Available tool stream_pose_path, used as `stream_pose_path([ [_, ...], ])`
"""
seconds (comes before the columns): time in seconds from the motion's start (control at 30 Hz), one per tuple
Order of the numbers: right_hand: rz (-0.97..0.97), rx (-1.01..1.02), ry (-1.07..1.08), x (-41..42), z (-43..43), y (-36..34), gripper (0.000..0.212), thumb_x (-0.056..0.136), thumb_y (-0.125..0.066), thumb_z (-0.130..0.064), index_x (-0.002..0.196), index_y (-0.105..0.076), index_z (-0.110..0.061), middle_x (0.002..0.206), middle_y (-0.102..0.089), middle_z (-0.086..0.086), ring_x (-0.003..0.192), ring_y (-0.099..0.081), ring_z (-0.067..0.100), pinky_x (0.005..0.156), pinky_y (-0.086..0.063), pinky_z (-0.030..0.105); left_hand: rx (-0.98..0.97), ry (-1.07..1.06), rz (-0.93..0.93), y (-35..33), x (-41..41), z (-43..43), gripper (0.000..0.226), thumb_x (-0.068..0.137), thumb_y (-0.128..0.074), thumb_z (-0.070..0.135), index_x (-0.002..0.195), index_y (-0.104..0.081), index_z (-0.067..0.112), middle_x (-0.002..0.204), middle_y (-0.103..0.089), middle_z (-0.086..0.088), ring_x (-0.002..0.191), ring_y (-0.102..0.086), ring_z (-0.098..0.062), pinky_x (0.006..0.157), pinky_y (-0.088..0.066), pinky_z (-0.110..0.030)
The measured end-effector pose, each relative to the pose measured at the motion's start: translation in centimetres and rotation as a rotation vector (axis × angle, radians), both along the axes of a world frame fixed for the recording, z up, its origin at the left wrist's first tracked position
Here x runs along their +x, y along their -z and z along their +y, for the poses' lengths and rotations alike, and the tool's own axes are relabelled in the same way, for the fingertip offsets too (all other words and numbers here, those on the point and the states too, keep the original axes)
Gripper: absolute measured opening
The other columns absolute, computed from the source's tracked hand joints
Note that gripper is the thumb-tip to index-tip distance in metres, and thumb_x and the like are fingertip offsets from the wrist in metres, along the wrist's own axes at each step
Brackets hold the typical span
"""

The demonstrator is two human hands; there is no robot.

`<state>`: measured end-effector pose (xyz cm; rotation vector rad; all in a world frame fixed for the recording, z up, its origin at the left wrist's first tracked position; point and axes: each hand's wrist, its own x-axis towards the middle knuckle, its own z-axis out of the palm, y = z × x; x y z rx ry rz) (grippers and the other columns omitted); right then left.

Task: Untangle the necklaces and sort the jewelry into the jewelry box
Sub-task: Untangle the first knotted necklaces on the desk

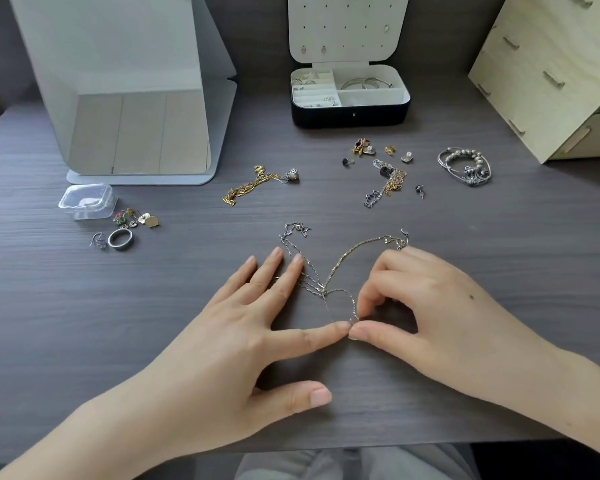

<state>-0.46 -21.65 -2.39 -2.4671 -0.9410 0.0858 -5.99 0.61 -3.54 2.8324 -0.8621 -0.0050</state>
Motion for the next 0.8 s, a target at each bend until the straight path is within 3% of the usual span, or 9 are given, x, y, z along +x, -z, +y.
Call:
stream_pose_path([
  [0.23,0.093,0.000,-0.102,-0.9,-0.6,-0.4,0.022,0.072,-0.052,-0.057,0.065,-0.056,-0.037,0.071,-0.047,-0.020,0.075,-0.041,-0.005,0.073,-0.032,0.009,-0.084,-0.012,0.041,0.0,-0.2,1.2,0.052,0.093,-0.028,0.062,0.139,-0.038,0.040,0.152,-0.029,-0.010,0.143,-0.018,-0.024,0.114,-0.013,-0.034],
  [0.33,0.139,0.026,-0.123,-0.5,-0.3,-0.9,0.028,0.073,-0.051,-0.057,0.064,-0.060,-0.032,0.069,-0.053,-0.017,0.076,-0.047,0.002,0.070,-0.036,0.014,-0.090,-0.034,0.029,0.1,0.1,1.2,0.053,0.095,-0.029,0.057,0.136,-0.046,0.029,0.148,-0.036,-0.009,0.141,-0.025,-0.026,0.113,-0.017,-0.037],
  [0.5,-0.030,0.090,-0.068,1.8,1.4,-1.3,0.015,0.080,-0.057,-0.035,0.086,-0.065,-0.023,0.078,-0.057,-0.012,0.074,-0.045,0.005,0.074,-0.037,0.025,-0.096,-0.068,-0.039,0.1,-0.2,1.1,0.044,0.094,-0.033,0.050,0.126,-0.058,0.032,0.148,-0.035,-0.012,0.140,-0.026,-0.034,0.113,-0.025,-0.048],
  [0.6,-0.114,0.045,-0.084,3.7,3.4,-1.3,0.023,0.082,-0.056,-0.033,0.099,-0.067,-0.023,0.086,-0.058,-0.004,0.079,-0.047,0.014,0.075,-0.034,0.026,-0.112,-0.102,-0.111,0.0,-0.7,0.9,0.040,0.094,-0.038,0.045,0.117,-0.066,0.029,0.145,-0.040,-0.015,0.137,-0.032,-0.036,0.109,-0.031,-0.048],
  [0.7,-0.164,-0.067,-0.139,5.9,5.2,-1.2,0.027,0.087,-0.061,-0.035,0.112,-0.064,-0.028,0.094,-0.051,-0.001,0.086,-0.040,0.016,0.078,-0.029,0.026,-0.163,-0.114,-0.149,-0.1,-0.9,0.8,0.036,0.095,-0.043,0.039,0.111,-0.070,0.021,0.131,-0.053,-0.015,0.121,-0.048,-0.033,0.102,-0.037,-0.035],
  [0.8,-0.152,-0.160,-0.192,7.5,6.1,-1.4,0.020,0.086,-0.062,-0.036,0.105,-0.064,-0.030,0.094,-0.046,-0.001,0.090,-0.038,0.017,0.082,-0.031,0.030,-0.193,-0.107,-0.143,-0.3,-0.9,0.9,0.035,0.095,-0.045,0.036,0.110,-0.069,0.016,0.113,-0.060,-0.008,0.099,-0.053,-0.027,0.087,-0.042,-0.032],
])
